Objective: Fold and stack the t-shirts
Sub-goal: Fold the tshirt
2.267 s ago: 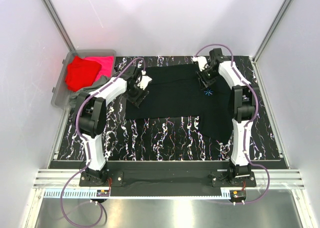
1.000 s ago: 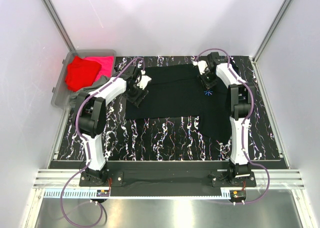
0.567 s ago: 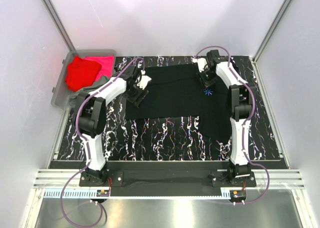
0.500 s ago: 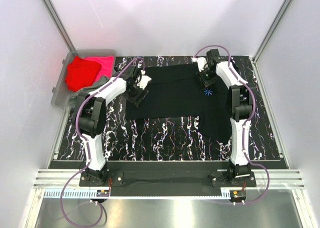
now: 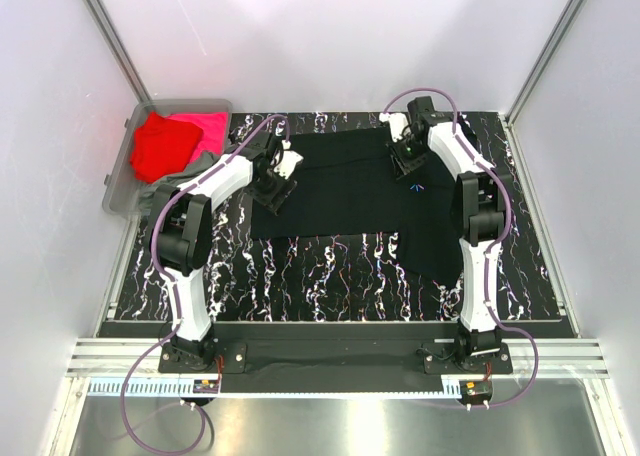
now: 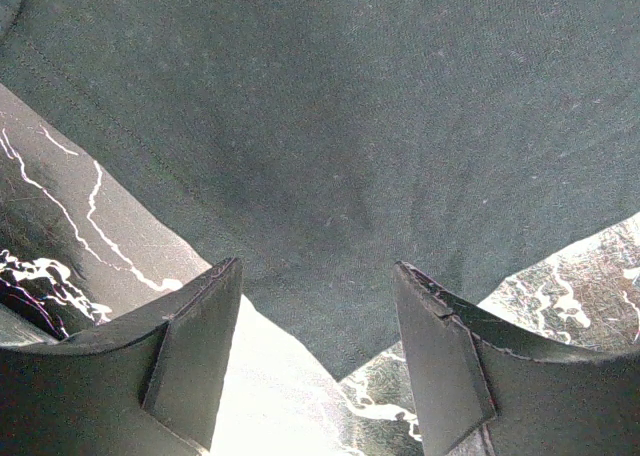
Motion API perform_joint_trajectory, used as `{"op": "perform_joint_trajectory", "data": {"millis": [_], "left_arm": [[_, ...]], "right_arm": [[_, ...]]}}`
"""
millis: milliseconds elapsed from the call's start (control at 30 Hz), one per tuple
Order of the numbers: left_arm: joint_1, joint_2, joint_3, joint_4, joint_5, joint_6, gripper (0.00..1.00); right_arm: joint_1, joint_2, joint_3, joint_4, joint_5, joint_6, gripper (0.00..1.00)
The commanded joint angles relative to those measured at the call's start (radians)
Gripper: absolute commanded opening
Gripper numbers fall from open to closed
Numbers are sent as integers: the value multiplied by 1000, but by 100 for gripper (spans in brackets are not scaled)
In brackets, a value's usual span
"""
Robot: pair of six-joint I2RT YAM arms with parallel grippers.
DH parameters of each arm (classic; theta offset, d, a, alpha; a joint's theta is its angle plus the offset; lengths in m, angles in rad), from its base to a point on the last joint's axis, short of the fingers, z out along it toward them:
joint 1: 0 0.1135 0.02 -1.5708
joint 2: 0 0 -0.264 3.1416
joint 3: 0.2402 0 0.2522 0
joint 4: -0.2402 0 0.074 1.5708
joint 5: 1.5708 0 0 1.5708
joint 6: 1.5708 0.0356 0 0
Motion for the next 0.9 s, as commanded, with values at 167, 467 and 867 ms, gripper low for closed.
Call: {"op": "perform_joint_trajectory", "data": {"millis": [167,467,867], "left_arm": [[-1,-16,19,22,16,-4,66],[-1,-117,-60,25,49,58,66],[-1,-128,-70,24,34,47,66]], "right_arm": [[18,-120,0,-85,-105,28,41],[5,-761,-807,47,-182,-639,37],[4,-1272,-1411,44,-90,-1025,33]]}}
